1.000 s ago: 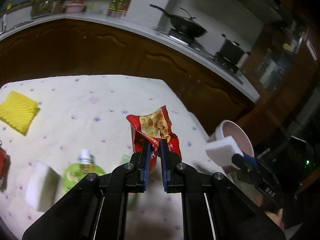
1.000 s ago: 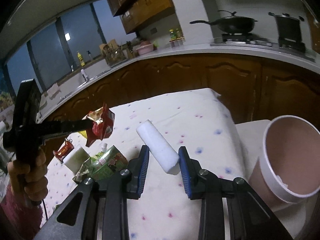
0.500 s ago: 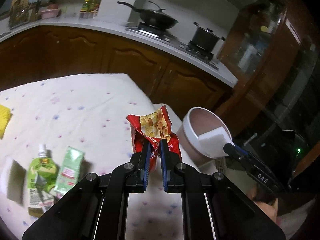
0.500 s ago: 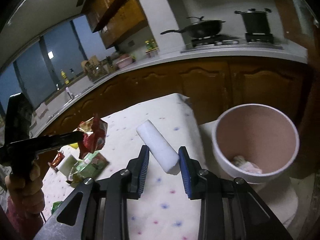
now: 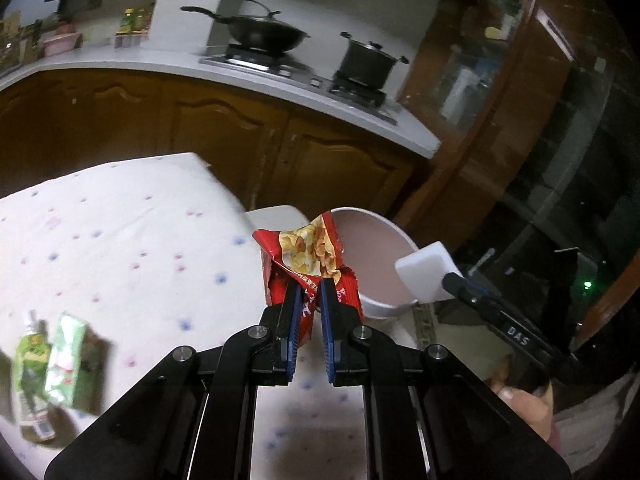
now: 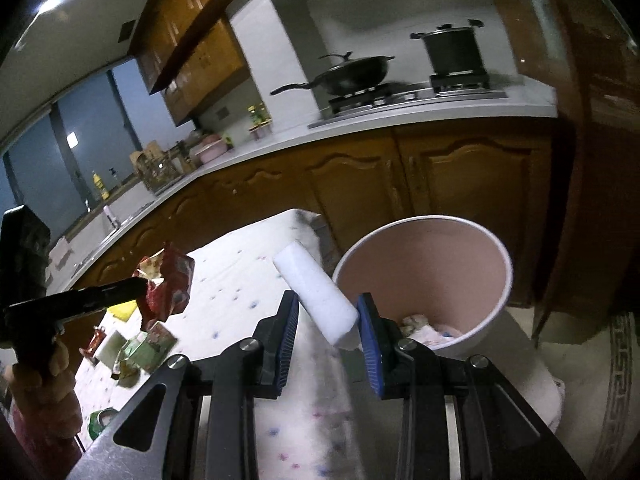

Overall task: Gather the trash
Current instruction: 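Carry the red bag and white sponge over the white bin with both tools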

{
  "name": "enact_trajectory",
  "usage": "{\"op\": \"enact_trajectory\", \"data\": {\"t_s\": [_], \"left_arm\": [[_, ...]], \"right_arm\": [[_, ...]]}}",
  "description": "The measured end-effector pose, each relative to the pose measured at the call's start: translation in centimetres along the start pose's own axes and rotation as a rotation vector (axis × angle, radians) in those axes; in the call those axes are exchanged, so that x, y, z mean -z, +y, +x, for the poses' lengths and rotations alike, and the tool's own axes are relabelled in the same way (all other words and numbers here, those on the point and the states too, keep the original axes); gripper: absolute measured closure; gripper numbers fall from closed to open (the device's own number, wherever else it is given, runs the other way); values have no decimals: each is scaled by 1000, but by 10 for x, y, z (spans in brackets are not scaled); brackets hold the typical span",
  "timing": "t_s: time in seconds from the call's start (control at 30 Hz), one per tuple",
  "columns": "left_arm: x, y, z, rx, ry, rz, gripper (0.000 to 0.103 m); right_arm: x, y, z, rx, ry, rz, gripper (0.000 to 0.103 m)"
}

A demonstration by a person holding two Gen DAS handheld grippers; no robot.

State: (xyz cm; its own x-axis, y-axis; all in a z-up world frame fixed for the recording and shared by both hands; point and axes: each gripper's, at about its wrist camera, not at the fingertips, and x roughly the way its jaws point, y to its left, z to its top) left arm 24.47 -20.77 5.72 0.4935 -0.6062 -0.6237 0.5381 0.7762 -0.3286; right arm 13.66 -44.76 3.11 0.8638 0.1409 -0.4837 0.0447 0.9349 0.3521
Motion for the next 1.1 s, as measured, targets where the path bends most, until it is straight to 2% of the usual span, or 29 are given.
{"op": "enact_trajectory", "data": {"t_s": [0.3, 0.5, 1.1], "left_arm": [[-10, -39, 36, 47, 24, 55, 95], [-22, -61, 66, 38, 47, 99, 94], [-30, -74, 136, 29, 112, 110, 94]], "right_arm": [[-8, -36, -3, 40, -25, 49, 72], [-11, -55, 1, 49, -35, 75, 72], [-23, -85, 33, 72, 10, 103, 72]]}}
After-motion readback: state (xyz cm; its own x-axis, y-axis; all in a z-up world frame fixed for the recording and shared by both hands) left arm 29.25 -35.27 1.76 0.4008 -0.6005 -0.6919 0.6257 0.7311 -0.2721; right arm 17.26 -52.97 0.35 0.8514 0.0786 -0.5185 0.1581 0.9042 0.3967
